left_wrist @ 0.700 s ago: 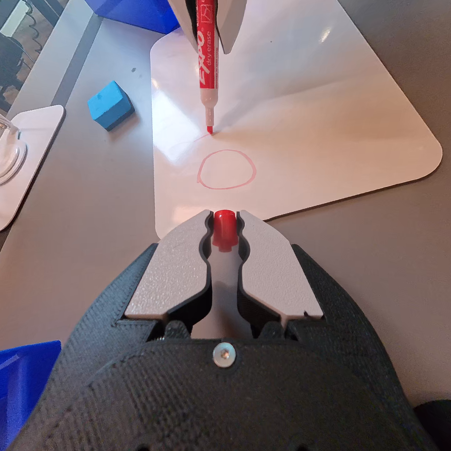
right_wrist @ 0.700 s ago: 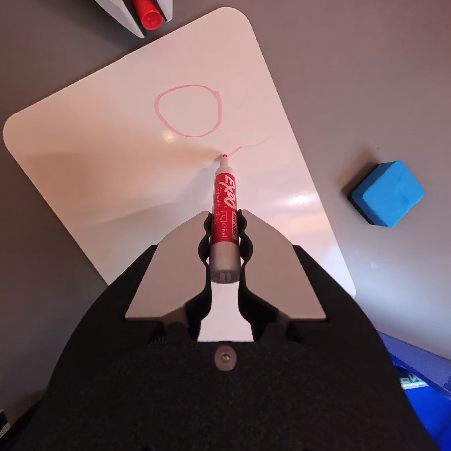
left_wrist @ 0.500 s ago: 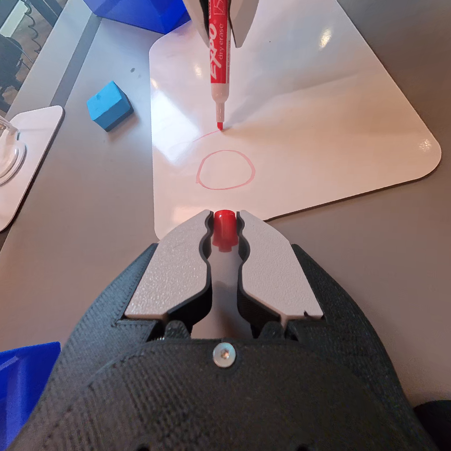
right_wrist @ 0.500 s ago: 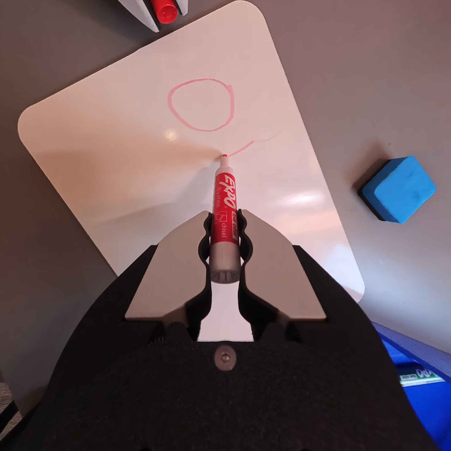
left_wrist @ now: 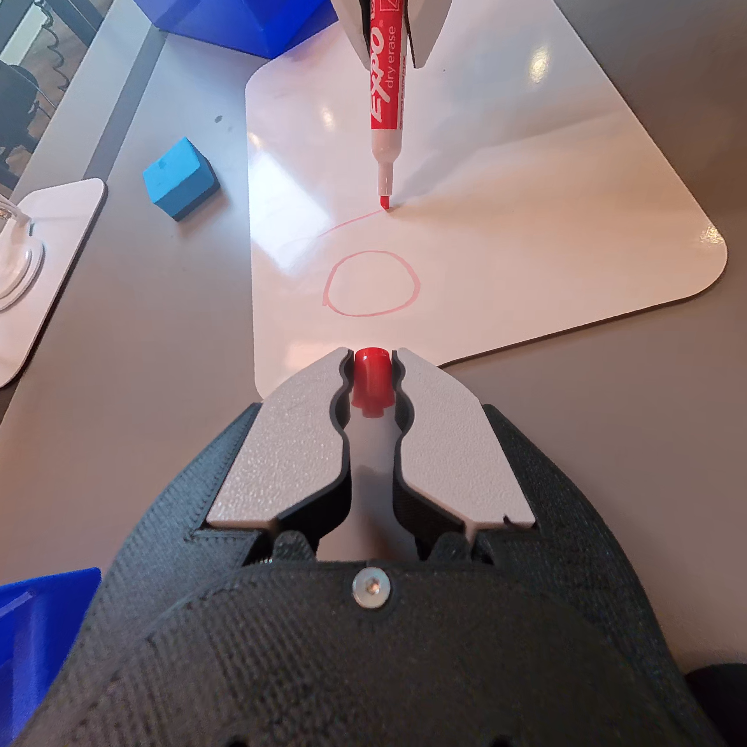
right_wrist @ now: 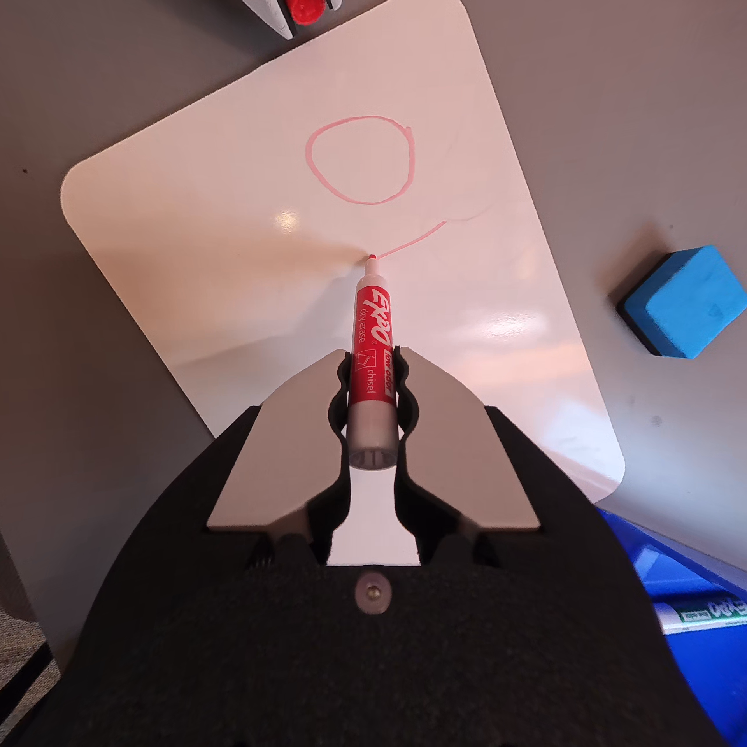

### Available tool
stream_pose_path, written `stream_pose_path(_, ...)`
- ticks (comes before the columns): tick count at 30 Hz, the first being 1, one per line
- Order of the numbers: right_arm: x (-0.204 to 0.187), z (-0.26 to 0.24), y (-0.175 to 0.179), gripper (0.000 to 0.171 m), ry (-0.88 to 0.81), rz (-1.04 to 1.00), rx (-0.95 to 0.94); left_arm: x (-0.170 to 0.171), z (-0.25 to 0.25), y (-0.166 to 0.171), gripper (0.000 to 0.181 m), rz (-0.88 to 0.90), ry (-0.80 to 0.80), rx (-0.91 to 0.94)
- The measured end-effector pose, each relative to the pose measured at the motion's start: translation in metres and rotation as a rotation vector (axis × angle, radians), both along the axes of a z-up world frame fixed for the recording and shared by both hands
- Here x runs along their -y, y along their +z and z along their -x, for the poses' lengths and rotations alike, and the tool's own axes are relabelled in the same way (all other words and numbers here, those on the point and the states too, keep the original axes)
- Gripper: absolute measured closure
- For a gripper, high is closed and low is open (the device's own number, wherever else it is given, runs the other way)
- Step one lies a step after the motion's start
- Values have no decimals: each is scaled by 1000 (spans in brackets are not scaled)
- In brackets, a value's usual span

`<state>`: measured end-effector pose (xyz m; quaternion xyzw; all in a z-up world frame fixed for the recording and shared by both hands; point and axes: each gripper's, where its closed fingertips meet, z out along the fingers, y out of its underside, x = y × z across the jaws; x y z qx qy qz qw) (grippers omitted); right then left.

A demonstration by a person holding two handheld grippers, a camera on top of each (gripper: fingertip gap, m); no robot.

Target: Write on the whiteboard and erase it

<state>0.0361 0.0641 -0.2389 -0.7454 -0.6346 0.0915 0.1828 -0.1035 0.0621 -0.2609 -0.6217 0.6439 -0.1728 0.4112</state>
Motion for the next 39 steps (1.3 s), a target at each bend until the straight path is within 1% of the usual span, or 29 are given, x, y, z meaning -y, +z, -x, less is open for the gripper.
stream_pose_path(9, 0, -5, -2, 151, -5, 6, 12, 0, 0, 0, 164, 3, 1, 2)
stream_pose_path(29, -5, -58, -7, 151, -108, 8, 93, -1, 0, -2, 164, 8, 3, -1)
stream_pose_path(39, -9, -70, -7, 151, -140, -3, 103, -1, 0, -2, 164, 9, 5, -2)
